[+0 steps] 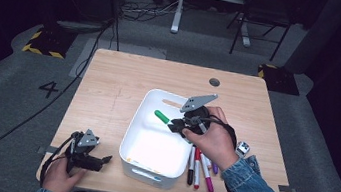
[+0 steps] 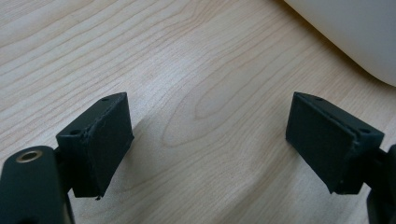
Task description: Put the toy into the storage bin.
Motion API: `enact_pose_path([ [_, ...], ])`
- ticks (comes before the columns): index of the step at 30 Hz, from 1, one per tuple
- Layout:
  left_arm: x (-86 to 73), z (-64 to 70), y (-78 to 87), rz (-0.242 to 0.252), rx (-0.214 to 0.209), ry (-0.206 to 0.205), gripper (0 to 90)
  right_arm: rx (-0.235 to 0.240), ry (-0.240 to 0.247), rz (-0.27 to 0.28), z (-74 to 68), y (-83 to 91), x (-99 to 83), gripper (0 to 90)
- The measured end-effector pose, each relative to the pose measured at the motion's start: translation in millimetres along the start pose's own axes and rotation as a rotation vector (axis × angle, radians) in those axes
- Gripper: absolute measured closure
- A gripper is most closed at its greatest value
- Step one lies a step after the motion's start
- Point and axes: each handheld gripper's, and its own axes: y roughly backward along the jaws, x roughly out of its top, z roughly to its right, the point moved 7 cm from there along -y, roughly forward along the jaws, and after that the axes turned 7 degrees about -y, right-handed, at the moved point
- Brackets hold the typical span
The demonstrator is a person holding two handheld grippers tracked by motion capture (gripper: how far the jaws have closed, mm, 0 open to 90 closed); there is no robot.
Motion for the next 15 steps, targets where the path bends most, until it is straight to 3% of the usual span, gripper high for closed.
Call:
enact_pose_path([
  [15, 0.0, -0.4, 0.2, -0.001, 0.004, -0.003, 15.0, 0.001, 0.028, -0.107, -5.4, -24.7, -15.1, 77.0],
])
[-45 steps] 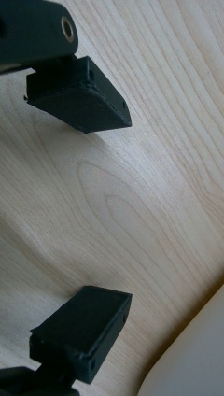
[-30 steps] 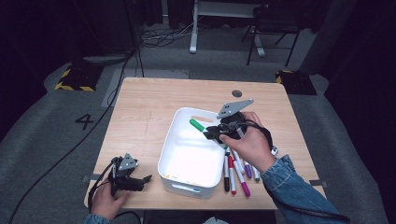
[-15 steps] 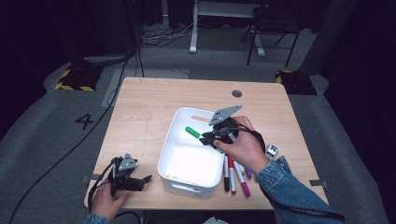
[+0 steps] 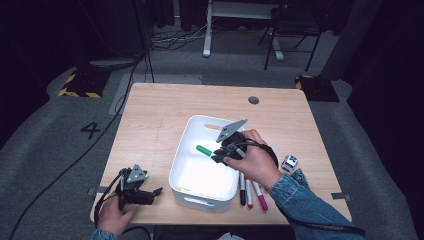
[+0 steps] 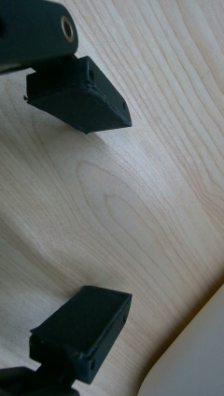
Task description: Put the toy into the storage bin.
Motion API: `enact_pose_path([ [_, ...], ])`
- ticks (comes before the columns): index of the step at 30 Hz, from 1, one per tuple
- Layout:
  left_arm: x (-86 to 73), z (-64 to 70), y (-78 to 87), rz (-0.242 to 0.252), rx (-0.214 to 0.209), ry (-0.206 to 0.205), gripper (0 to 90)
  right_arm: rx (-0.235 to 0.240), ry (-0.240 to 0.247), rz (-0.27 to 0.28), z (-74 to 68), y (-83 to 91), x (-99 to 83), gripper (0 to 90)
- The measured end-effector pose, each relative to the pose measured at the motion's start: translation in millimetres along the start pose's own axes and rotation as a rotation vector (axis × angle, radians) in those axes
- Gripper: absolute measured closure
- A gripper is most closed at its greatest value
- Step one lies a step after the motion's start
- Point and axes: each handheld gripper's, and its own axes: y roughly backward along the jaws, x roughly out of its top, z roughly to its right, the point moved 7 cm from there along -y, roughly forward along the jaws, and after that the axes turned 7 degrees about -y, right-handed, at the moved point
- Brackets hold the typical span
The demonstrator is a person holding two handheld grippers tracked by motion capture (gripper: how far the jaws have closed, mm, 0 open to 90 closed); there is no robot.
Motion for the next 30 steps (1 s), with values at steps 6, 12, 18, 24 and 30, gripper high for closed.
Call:
enact_pose_path([
  [6, 0.0, 0.5, -0.1, 0.000, -0.004, 0.004, 15.0, 0.008, 0.024, -0.037, -3.1, -7.6, -2.5, 76.9],
  [12, 0.0, 0.2, -0.1, 0.000, -0.002, 0.002, 15.0, 0.025, 0.039, -0.088, -8.0, -15.0, -5.9, 76.9],
  [18, -0.1, 0.1, 0.0, -0.001, 0.000, 0.001, 15.0, 0.046, 0.067, -0.112, -10.5, -22.2, -8.6, 71.1],
  [24, -0.1, 0.4, -0.1, 0.000, -0.003, 0.004, 15.0, 0.047, 0.014, -0.028, -12.9, -8.3, -0.7, 56.5],
  [30, -0.1, 0.1, 0.0, 0.000, -0.001, 0.001, 15.0, 0.015, 0.015, 0.047, -6.4, 18.4, 5.8, 55.7],
])
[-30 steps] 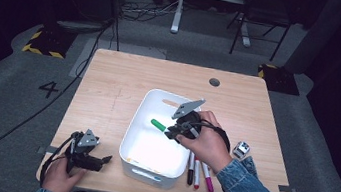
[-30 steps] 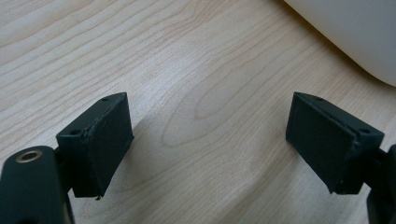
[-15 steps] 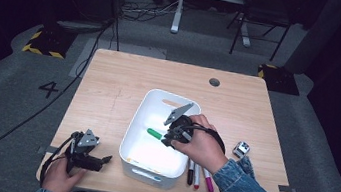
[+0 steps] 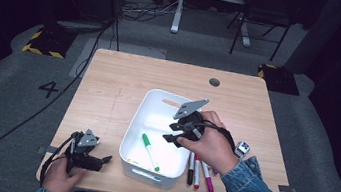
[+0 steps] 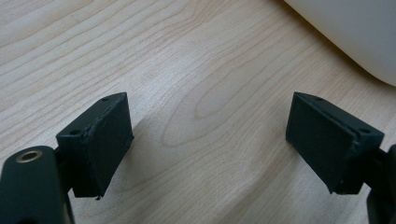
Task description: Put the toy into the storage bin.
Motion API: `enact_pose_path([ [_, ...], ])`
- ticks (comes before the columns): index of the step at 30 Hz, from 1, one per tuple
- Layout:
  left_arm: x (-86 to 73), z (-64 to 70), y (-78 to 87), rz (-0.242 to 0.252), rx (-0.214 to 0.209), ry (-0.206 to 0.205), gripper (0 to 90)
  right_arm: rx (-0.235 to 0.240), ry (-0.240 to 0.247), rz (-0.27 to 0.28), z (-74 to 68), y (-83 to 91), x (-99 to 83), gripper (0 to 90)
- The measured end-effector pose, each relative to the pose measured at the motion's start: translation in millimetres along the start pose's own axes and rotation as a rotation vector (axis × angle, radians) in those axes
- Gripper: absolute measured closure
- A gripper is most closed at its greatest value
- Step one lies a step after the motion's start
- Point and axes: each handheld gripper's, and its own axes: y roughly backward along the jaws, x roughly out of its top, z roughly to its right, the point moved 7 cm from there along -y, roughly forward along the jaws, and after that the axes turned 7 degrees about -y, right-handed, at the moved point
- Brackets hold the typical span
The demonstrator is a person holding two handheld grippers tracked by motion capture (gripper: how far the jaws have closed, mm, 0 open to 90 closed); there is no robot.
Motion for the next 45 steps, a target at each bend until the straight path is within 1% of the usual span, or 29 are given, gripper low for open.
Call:
enact_pose_path([
  [4, 0.2, 0.4, -0.2, 0.002, -0.003, 0.003, 14.9, -0.029, -0.019, 0.025, 8.0, 16.3, -1.8, 56.3],
  [7, 0.0, 0.3, -0.1, 0.000, -0.003, 0.002, 15.0, -0.041, -0.037, 0.041, 15.2, 28.6, -6.6, 56.3],
  [10, 0.1, 0.3, -0.2, 0.001, -0.003, 0.002, 14.9, -0.076, -0.083, 0.064, 31.1, 46.9, -16.8, 57.2],
  [12, 0.0, 0.3, -0.1, 0.001, -0.003, 0.003, 14.9, -0.098, -0.106, 0.073, 41.3, 55.0, -23.9, 57.2],
  [14, 0.0, 0.4, -0.1, 0.000, -0.004, 0.003, 14.9, -0.117, -0.121, 0.068, 48.1, 60.0, -31.0, 57.3],
  [15, 0.0, 0.4, -0.1, 0.000, -0.004, 0.003, 15.0, -0.118, -0.138, 0.072, 50.1, 62.7, -33.9, 57.5],
  [16, 0.0, 0.3, -0.1, 0.001, -0.003, 0.003, 15.0, -0.127, -0.143, 0.071, 55.5, 66.4, -38.7, 57.9],
  [17, 0.0, 0.4, -0.1, 0.000, -0.004, 0.003, 14.9, -0.130, -0.143, 0.072, 57.4, 67.5, -40.1, 58.1],
  [19, 0.0, 0.3, -0.1, 0.000, -0.003, 0.003, 15.0, -0.143, -0.166, 0.068, 63.7, 71.2, -46.6, 58.4],
  [21, 0.1, 0.1, -0.1, 0.001, -0.002, 0.001, 14.9, -0.156, -0.182, 0.052, 70.1, 72.9, -54.6, 58.6],
  [22, 0.0, 0.4, -0.2, 0.001, -0.003, 0.004, 14.9, -0.163, -0.197, 0.050, 72.5, 73.0, -58.4, 58.7],
  [23, 0.1, 0.1, -0.1, 0.001, -0.001, 0.000, 14.9, -0.165, -0.198, 0.040, 75.0, 73.3, -62.3, 58.7],
  [24, 0.1, 0.1, -0.1, 0.001, -0.002, 0.001, 15.0, -0.172, -0.221, 0.032, 78.4, 72.9, -69.8, 58.6],
  [25, 0.1, 0.3, -0.2, 0.001, -0.004, 0.002, 15.0, -0.173, -0.235, 0.025, 81.0, 72.6, -75.4, 58.6],
  [26, 0.0, 0.2, -0.1, 0.000, -0.003, 0.002, 14.9, -0.184, -0.247, 0.022, 84.0, 71.6, -81.3, 58.3],
  [27, 0.1, 0.3, -0.2, 0.002, -0.002, 0.003, 15.0, -0.190, -0.247, 0.020, 86.8, 70.3, -85.8, 58.2],
  [28, 0.0, 0.1, -0.1, 0.000, -0.002, 0.001, 14.9, -0.207, -0.251, 0.005, 89.9, 68.4, -93.0, 58.2],
  [29, 0.1, 0.1, -0.2, 0.002, -0.002, 0.001, 14.9, -0.211, -0.258, -0.004, 91.8, 66.1, -98.4, 58.3],
  [30, 0.2, 0.1, -0.2, 0.002, -0.001, 0.002, 15.0, -0.212, -0.274, -0.020, 95.2, 61.0, -108.7, 58.5],
  [31, 0.1, 0.0, -0.1, 0.001, -0.002, 0.000, 14.9, -0.207, -0.284, -0.022, 96.0, 59.3, -111.6, 58.5],
  [32, 0.1, 0.1, -0.1, 0.001, -0.002, 0.001, 14.9, -0.202, -0.290, -0.027, 98.8, 55.7, -118.7, 58.6],
  [34, 0.0, 0.3, -0.1, 0.000, -0.004, 0.003, 14.9, -0.212, -0.307, -0.033, 102.3, 51.0, -128.0, 58.6],
  [35, 0.1, 0.1, -0.1, 0.001, -0.001, 0.000, 14.9, -0.209, -0.310, -0.033, 103.4, 48.9, -131.2, 58.5],
  [36, 0.1, -0.2, 0.0, 0.001, 0.001, -0.002, 15.0, -0.206, -0.325, -0.038, 104.2, 45.6, -136.4, 58.5],
  [38, 0.1, 0.4, -0.2, 0.001, -0.004, 0.003, 14.9, -0.206, -0.329, -0.051, 106.0, 40.1, -145.1, 58.2],
  [39, 0.1, 0.1, -0.1, 0.001, -0.001, 0.001, 14.9, -0.202, -0.342, -0.057, 105.7, 37.3, -148.9, 58.2],
  [45, 0.1, 0.4, -0.2, 0.001, -0.003, 0.004, 15.0, -0.230, -0.356, -0.105, 108.7, 19.0, -172.4, 58.9],
])
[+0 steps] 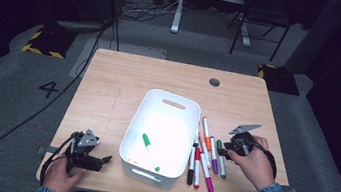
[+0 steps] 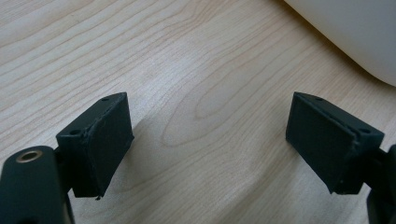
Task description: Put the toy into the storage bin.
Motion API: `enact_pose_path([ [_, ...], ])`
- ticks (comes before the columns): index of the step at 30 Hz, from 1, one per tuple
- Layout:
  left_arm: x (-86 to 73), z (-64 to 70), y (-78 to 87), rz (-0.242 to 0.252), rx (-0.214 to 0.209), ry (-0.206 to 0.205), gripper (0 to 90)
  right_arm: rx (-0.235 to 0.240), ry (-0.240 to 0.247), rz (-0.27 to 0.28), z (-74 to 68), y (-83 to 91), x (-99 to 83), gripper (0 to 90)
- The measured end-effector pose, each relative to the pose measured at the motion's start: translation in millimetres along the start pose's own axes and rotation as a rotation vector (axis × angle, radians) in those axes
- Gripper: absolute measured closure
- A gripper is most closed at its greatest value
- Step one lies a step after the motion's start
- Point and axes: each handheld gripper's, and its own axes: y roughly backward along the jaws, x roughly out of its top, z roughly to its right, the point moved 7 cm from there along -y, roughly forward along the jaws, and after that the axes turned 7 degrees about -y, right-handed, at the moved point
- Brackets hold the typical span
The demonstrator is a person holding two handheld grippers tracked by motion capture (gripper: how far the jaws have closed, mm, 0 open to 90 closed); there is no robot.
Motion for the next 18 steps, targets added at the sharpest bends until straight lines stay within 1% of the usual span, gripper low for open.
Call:
enact_pose_path([
  [1, -0.1, -0.1, 0.1, -0.001, -0.001, -0.001, 15.0, -0.006, -0.010, -0.017, 2.1, -5.1, -5.2, 59.9],
  [4, 0.0, -0.1, 0.0, -0.001, -0.001, -0.001, 15.0, -0.016, -0.021, -0.033, 5.6, -10.4, -11.2, 62.3],
  [6, 0.0, -0.3, 0.1, -0.001, 0.001, -0.003, 14.9, -0.020, -0.041, -0.045, 6.9, -14.6, -16.6, 64.0],
  [7, -0.1, 0.0, 0.1, -0.001, -0.001, -0.001, 15.0, -0.016, -0.041, -0.047, 7.6, -15.9, -18.0, 65.1],
  [9, -0.1, 0.0, 0.0, -0.001, -0.001, -0.001, 14.9, -0.032, -0.048, -0.057, 9.4, -17.7, -21.3, 67.3],
  [12, 0.0, -0.4, 0.1, 0.000, 0.003, -0.003, 15.0, -0.039, -0.046, -0.066, 11.6, -18.7, -24.5, 68.7],
  [15, -0.1, -0.5, 0.2, -0.002, 0.004, -0.004, 15.0, -0.048, -0.052, -0.077, 12.4, -19.6, -29.7, 73.0],
  [16, -0.1, -0.2, 0.1, -0.001, 0.000, -0.002, 14.9, -0.053, -0.055, -0.062, 13.2, -19.8, -30.1, 73.2],
  [18, 0.0, -0.5, 0.2, -0.001, 0.004, -0.004, 15.0, -0.050, -0.070, -0.053, 13.0, -19.2, -31.3, 74.5],
])
